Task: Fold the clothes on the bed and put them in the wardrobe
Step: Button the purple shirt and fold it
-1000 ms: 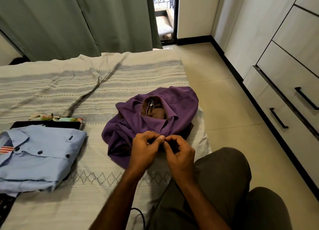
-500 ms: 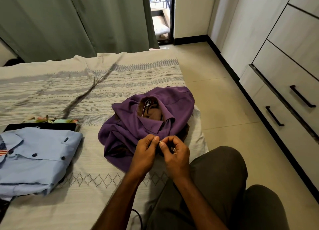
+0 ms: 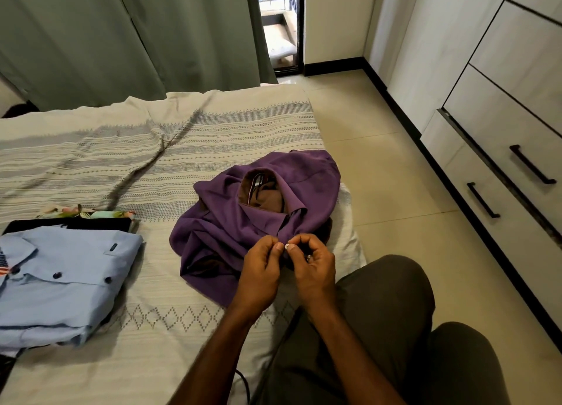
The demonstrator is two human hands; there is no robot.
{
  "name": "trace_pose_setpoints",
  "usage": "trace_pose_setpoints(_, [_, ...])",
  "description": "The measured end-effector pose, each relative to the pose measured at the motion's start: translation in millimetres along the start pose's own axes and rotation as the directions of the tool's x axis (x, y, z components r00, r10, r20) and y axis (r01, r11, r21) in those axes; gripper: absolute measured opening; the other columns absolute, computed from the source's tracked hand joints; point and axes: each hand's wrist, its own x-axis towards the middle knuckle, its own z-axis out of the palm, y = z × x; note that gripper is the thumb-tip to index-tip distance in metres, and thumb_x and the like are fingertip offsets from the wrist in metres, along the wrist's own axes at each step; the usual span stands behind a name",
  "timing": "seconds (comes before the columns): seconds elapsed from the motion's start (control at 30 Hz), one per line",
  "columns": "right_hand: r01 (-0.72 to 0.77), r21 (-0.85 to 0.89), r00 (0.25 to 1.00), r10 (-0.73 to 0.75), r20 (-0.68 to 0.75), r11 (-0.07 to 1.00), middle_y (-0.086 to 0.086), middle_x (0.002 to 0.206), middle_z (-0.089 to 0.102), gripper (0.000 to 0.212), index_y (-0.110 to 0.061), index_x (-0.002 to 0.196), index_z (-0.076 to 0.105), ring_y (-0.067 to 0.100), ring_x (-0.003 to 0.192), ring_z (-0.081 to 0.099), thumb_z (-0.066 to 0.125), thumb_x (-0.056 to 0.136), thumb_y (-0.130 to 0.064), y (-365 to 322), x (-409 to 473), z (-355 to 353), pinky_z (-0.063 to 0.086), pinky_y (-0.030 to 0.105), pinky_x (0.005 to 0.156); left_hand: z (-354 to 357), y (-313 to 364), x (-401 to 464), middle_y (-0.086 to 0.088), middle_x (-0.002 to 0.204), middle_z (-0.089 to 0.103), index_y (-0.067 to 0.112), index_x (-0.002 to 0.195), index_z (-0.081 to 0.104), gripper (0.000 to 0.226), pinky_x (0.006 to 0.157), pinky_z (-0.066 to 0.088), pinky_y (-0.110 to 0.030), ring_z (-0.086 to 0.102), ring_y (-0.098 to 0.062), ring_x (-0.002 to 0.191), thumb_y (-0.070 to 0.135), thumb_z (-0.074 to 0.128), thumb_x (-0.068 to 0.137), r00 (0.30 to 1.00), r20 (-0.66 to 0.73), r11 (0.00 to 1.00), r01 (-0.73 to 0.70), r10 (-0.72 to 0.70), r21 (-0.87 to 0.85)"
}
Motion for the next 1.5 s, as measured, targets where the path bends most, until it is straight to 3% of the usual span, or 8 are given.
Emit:
trace_pose_setpoints(0.27, [-0.072, 0.102, 0.990, 0.060, 0.124, 0.992, -0.003, 0.099, 0.075, 0.021, -0.026, 0.098, 0.071, 0.017, 0.096, 0.072, 0.065, 0.095, -0.006, -1.7, 2.1, -0.9, 0.058, 0.037, 0.087, -0.3, 3.5, 0.6, 0.004, 0.075, 0.067, 0.012, 0.086, 0.069, 0.011, 0.060, 0.047, -0.019, 0.061, -0.009, 0.068, 0.020, 0.064, 0.091, 0.975, -0.214, 0.992, -0.028, 0.055, 0.127])
trace_pose_setpoints(0.53, [-0.006, 0.028, 0.983, 0.001, 0.182, 1.000, -0.002, 0.118, 0.070, 0.045, -0.028, 0.115, 0.069, 0.009, 0.112, 0.066, 0.073, 0.084, 0.004, -1.5, -4.0, -6.6, 0.055, 0.028, 0.095, -11.8, 2.3, 5.6, -0.003, 0.087, 0.074, 0.013, 0.095, 0.075, 0.013, 0.079, 0.058, -0.046, 0.071, -0.024, 0.085, 0.014, 0.061, 0.095, 0.990, -0.108, 0.991, 0.077, -0.089, -0.111])
trace_pose_setpoints(0.77, [0.076, -0.087, 0.996, -0.079, -0.037, 0.993, -0.012, 0.100, 0.075, 0.022, -0.025, 0.101, 0.075, 0.005, 0.100, 0.069, 0.072, 0.090, -0.006, -3.4, -3.5, -1.1, 0.058, 0.030, 0.089, -26.1, -21.0, 0.4, 0.012, 0.105, 0.069, 0.029, 0.112, 0.071, 0.034, 0.087, 0.052, -0.049, 0.063, -0.014, 0.102, 0.036, 0.070, 0.078, 0.996, 0.015, 0.922, -0.084, 0.084, 0.377])
trace_pose_setpoints(0.9, [0.078, -0.080, 0.991, -0.086, -0.102, 0.994, -0.009, 0.100, 0.074, 0.019, -0.023, 0.100, 0.073, 0.005, 0.096, 0.069, 0.072, 0.090, -0.006, -2.8, 1.5, -7.1, 0.056, 0.023, 0.084, -42.8, -24.0, 13.3, 0.019, 0.102, 0.064, 0.040, 0.101, 0.070, 0.012, 0.086, 0.037, -0.040, 0.057, -0.014, 0.102, 0.037, 0.066, 0.090, 0.997, 0.053, 0.855, -0.074, 0.054, 0.513])
trace_pose_setpoints(1.07, [0.054, -0.103, 0.953, -0.020, 0.302, 0.993, 0.000, 0.086, 0.076, 0.006, -0.011, 0.093, 0.076, 0.014, 0.085, 0.072, 0.077, 0.087, -0.010, -17.0, 28.2, -41.1, 0.058, 0.027, 0.079, -75.4, 6.1, 30.8, 0.014, 0.066, 0.052, 0.020, 0.078, 0.053, 0.022, 0.061, 0.039, -0.021, 0.044, 0.000, 0.062, 0.029, 0.053, 0.099, 0.981, 0.188, 0.999, -0.047, 0.045, 0.005])
trace_pose_setpoints(1.17, [0.155, -0.317, 0.845, 0.041, 0.533, 0.936, -0.004, 0.084, 0.076, 0.005, -0.017, 0.091, 0.077, 0.007, 0.081, 0.071, 0.078, 0.087, -0.019, -31.3, 50.5, -60.8, 0.057, 0.023, 0.076, -91.3, 31.0, 39.4, 0.011, 0.061, 0.049, 0.014, 0.070, 0.056, 0.032, 0.053, 0.034, -0.017, 0.043, -0.004, 0.057, 0.017, 0.058, 0.101, 0.931, 0.365, 1.000, -0.020, 0.021, -0.007])
trace_pose_setpoints(1.33, [0.345, -0.567, 0.723, 0.173, 0.668, 0.748, -0.011, 0.085, 0.072, 0.003, -0.024, 0.091, 0.076, 0.006, 0.079, 0.066, 0.075, 0.090, -0.027, -51.8, 92.8, -90.0, 0.051, 0.021, 0.070, -133.6, 45.9, 54.4, -0.010, 0.083, 0.072, 0.011, 0.094, 0.077, 0.035, 0.069, 0.052, -0.020, 0.064, -0.014, 0.076, 0.045, 0.076, 0.085, 0.845, 0.532, 0.996, 0.084, -0.049, -0.042])
trace_pose_setpoints(1.5, [0.405, -0.650, 0.621, 0.328, 0.712, 0.643, -0.016, 0.090, 0.069, 0.008, -0.030, 0.097, 0.072, 0.002, 0.083, 0.064, 0.070, 0.094, -0.023, -74.3, 120.1, -91.8, 0.047, 0.016, 0.070, -144.3, 50.7, 67.6, -0.013, 0.090, 0.077, 0.003, 0.100, 0.078, 0.016, 0.074, 0.054, -0.023, 0.069, -0.015, 0.082, 0.008, 0.072, 0.086, 0.857, 0.506, 0.994, 0.051, -0.094, 0.098])
